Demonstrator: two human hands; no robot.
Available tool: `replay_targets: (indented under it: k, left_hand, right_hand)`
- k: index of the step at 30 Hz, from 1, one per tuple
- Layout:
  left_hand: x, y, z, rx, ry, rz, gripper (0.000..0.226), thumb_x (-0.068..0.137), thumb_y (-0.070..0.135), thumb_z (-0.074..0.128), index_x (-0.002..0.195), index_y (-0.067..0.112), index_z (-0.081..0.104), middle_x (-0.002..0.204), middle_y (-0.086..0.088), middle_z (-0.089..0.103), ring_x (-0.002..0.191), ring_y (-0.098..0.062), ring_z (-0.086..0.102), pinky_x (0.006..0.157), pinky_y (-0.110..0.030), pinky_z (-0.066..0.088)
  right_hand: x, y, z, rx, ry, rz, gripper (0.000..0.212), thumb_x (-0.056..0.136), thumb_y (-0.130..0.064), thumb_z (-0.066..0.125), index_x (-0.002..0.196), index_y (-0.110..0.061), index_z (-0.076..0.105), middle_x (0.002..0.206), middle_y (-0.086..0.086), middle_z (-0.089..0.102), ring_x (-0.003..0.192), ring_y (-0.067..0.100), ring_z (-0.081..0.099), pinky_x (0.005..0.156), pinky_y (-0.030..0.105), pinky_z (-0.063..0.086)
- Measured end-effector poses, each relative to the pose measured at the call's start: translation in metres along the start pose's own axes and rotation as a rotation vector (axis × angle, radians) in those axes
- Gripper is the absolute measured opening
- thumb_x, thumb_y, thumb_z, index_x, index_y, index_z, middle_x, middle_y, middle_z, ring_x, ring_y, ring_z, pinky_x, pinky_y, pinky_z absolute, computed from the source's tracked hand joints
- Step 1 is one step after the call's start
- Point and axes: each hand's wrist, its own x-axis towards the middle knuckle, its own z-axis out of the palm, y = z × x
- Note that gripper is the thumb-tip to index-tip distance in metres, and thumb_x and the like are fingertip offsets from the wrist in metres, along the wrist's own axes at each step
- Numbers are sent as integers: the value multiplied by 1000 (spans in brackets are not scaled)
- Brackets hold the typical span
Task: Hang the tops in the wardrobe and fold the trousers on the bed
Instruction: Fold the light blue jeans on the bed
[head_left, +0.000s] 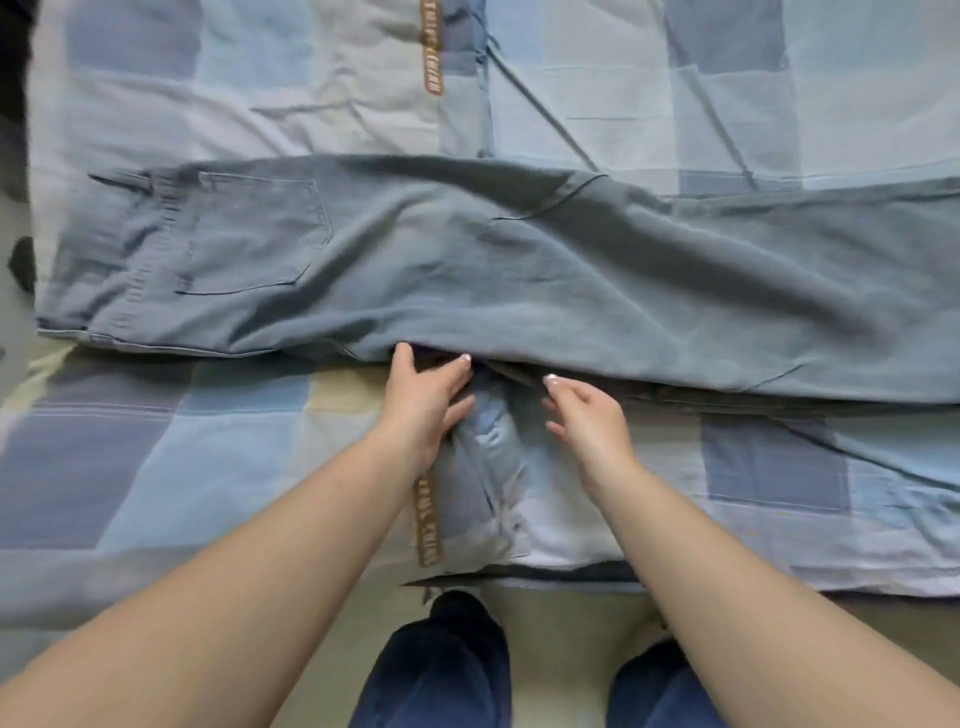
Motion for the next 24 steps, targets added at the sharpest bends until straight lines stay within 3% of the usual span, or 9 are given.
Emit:
replay_targets:
  k: [3, 6, 8, 10, 12, 15, 19, 22, 24]
  left_hand:
    - [7, 18, -62, 56, 14, -44, 21, 97, 6, 50, 112, 20, 51, 99, 2, 60, 90, -12, 61, 77, -30, 51]
    - [26, 31, -119, -8, 143, -92, 6, 98, 15, 52, 94, 18, 55, 86, -1, 56, 76, -11, 58, 69, -28, 48]
    - [44, 38, -153, -88, 217, -102, 8, 98, 22, 52, 99, 14, 54, 102, -4, 57, 92, -16, 61, 80, -33, 51]
    - [61, 45, -181, -166, 267, -108, 31, 98, 27, 52, 125, 12, 49, 131, -11, 51, 121, -23, 54, 98, -39, 47]
    - [79, 54, -204, -235, 305, -97, 35, 98, 29, 52, 130, 17, 46, 140, -10, 46, 128, -24, 49, 104, -42, 43]
    - [107, 71, -234, -330, 315, -85, 29, 96, 34, 55, 122, 21, 52, 128, -3, 58, 110, -18, 58, 100, -41, 46]
    - [136, 93, -266, -469, 369, -45, 30, 92, 24, 62, 121, 17, 59, 107, -4, 71, 87, -20, 71, 68, -44, 59]
    - [142, 89, -280, -491, 476, -18, 38, 84, 14, 70, 120, 12, 60, 106, -6, 71, 82, -20, 73, 75, -50, 58]
    - [128, 79, -279, -441, 594, 32, 46, 79, 22, 76, 119, 13, 56, 108, -1, 68, 84, -15, 71, 72, -42, 59]
  right_hand:
    - [-9, -13, 63, -45, -99, 35, 19, 94, -26, 58, 77, -20, 53, 75, -5, 56, 71, 11, 57, 55, 22, 38]
    - [-8, -28, 98, 125, -70, 67, 19, 92, -26, 61, 80, -19, 48, 81, -4, 57, 68, 9, 57, 47, 18, 33]
    - [-9, -35, 120, 241, -96, 60, 17, 91, -24, 62, 86, -19, 47, 88, -5, 59, 69, 6, 60, 42, 14, 33]
    - [-10, -33, 144, 209, -146, 75, 20, 89, -23, 65, 93, -17, 47, 89, -7, 60, 73, 5, 63, 41, 12, 34]
    - [-9, -27, 166, 116, -198, 105, 26, 87, -24, 68, 98, -13, 46, 89, -6, 59, 75, 5, 65, 39, 13, 34]
    - [-12, -22, 185, -38, -228, 98, 21, 85, -27, 70, 90, -12, 57, 75, -5, 63, 68, 11, 61, 39, 15, 30]
    - [-35, 2, 173, -121, -145, 52, 19, 83, -32, 71, 78, -14, 64, 58, -3, 57, 44, 11, 41, 39, 19, 27]
    - [-56, 24, 164, -92, -56, 199, 17, 85, -32, 69, 82, -16, 63, 54, -5, 57, 44, 9, 46, 36, 18, 28]
    - [-61, 27, 164, 57, -21, 253, 13, 86, -26, 69, 82, -16, 62, 56, -8, 58, 41, 4, 47, 33, 15, 26]
